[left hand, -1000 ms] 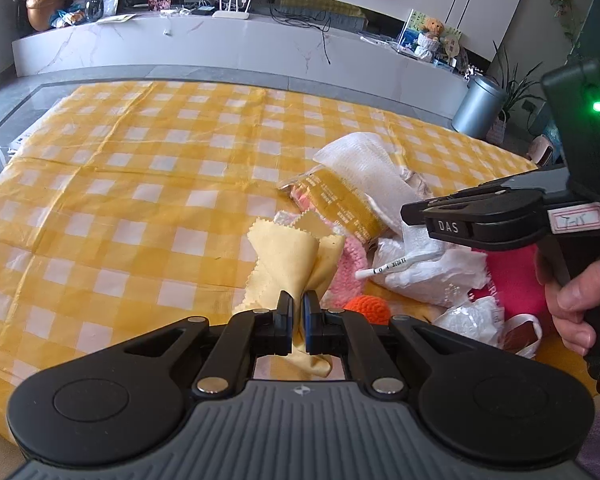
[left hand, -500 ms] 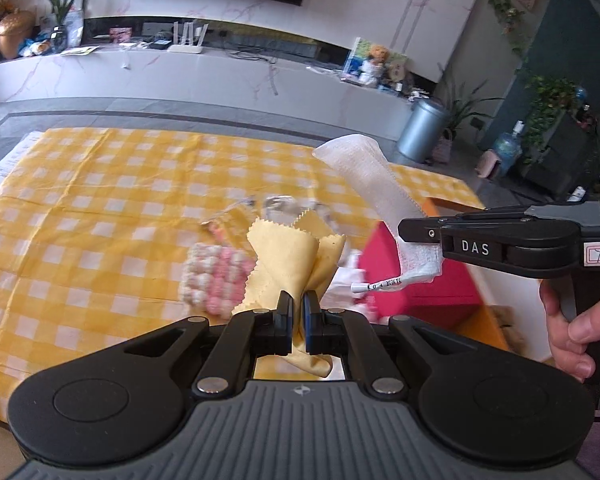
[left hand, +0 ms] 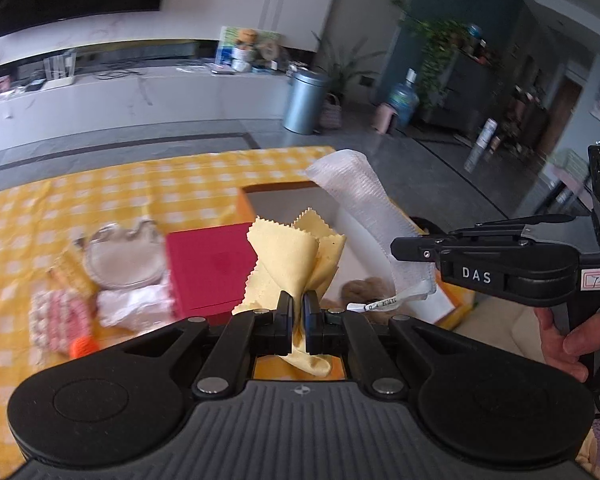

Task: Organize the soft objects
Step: 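Carry the yellow cloth and the mesh bag over the cardboard box, then open both grippers to drop the cloth and mesh bag into the box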

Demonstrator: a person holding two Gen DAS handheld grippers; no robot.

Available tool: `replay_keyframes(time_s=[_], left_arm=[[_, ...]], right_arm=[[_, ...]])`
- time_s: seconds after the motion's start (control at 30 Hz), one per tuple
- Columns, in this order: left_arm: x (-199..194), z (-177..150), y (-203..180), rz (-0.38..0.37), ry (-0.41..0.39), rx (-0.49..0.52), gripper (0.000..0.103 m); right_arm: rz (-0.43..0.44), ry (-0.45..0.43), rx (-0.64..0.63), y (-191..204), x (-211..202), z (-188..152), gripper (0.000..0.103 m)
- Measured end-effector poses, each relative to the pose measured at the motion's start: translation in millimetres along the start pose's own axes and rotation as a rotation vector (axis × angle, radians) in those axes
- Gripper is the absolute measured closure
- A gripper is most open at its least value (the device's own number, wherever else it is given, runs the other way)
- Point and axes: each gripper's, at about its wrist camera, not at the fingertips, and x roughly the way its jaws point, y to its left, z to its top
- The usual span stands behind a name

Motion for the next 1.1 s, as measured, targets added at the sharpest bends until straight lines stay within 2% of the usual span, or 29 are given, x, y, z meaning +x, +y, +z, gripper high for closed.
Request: replay_keyframes(time_s=[0.2,0.4,0.6,0.77,0.93,1.1], left_arm=[[60,14,-45,-0.016,0.088,0.146,0.097],[120,28,-58,-0.013,0.168,0.258,0.097],[174,28,-62,0.038,0.254,0.436,0.097],[214,21,-62,0.105,0.337,0.594,0.097],[240,18,-54,0.147,0.402,0.623,0.097],[247,12,-51,0.151,0.422,0.641,0.094]], right_arm=[[-0.041,0.036,0.050,-43,8,-13,0.103],[-0.004,0.107,0.116,-73,43,-20,0.103],[0.049,0.198,0.173,-94,95,-23,0.103],[0.086,0.264,0.166,-97,134,-23,0.103],[0.095,0.315,0.157,-100,164,-26,0.103],[0.104,0.349,0.152,-100,182,-30,0.103]])
